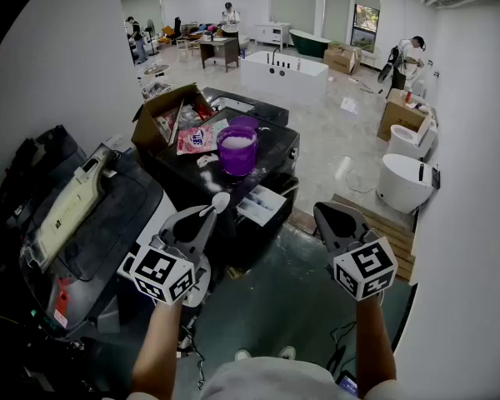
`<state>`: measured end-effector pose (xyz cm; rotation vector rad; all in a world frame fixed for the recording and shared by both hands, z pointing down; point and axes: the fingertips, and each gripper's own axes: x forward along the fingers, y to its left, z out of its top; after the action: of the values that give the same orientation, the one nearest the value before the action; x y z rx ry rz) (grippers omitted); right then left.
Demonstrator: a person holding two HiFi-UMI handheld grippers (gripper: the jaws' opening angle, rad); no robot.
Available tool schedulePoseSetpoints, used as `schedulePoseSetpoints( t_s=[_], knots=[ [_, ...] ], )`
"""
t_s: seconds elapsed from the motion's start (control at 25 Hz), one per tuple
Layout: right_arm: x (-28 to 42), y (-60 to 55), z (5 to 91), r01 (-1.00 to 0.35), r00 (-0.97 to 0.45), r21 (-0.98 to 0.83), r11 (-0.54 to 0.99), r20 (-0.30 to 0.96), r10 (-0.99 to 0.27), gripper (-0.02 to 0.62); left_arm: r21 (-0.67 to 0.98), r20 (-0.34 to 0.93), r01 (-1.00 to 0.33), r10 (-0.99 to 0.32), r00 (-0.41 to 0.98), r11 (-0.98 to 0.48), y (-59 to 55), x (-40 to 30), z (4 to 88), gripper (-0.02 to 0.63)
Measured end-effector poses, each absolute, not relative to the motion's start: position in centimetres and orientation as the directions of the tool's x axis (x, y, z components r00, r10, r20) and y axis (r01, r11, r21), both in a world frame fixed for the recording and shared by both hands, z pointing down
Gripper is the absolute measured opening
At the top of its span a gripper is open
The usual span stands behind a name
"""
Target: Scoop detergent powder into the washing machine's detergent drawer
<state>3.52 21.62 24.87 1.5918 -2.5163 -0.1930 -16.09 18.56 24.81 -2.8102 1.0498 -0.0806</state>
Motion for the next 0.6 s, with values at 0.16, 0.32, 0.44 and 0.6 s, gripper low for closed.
schedulePoseSetpoints(
  t_s=[0.16,0.32,0.44,0.6],
  knots=[
    [4.4,21.4,25.0,-0.887,-0.424,0.178,0.427,0.053,-0.904,-0.006,-0.151,0.021,-0.645,-0.654,0.756,-0.749,18.5,-15.1,25.3,0.014],
    [5.7,21.6,25.2,-0.889,-0.444,0.115,0.444,0.020,-0.896,-0.005,-0.137,0.037,-0.659,-0.669,0.743,-0.740,18.6,-14.4,25.9,0.014],
    [6.8,22.0,25.5,-0.877,-0.474,0.082,0.473,0.004,-0.880,-0.005,-0.120,0.044,-0.681,-0.690,0.723,-0.722,19.1,-13.7,26.3,0.014],
    [8.4,22.1,26.1,-0.857,-0.511,0.075,0.510,0.003,-0.859,-0.005,-0.120,0.052,-0.698,-0.707,0.705,-0.706,19.9,-12.4,27.0,0.014]
  ],
)
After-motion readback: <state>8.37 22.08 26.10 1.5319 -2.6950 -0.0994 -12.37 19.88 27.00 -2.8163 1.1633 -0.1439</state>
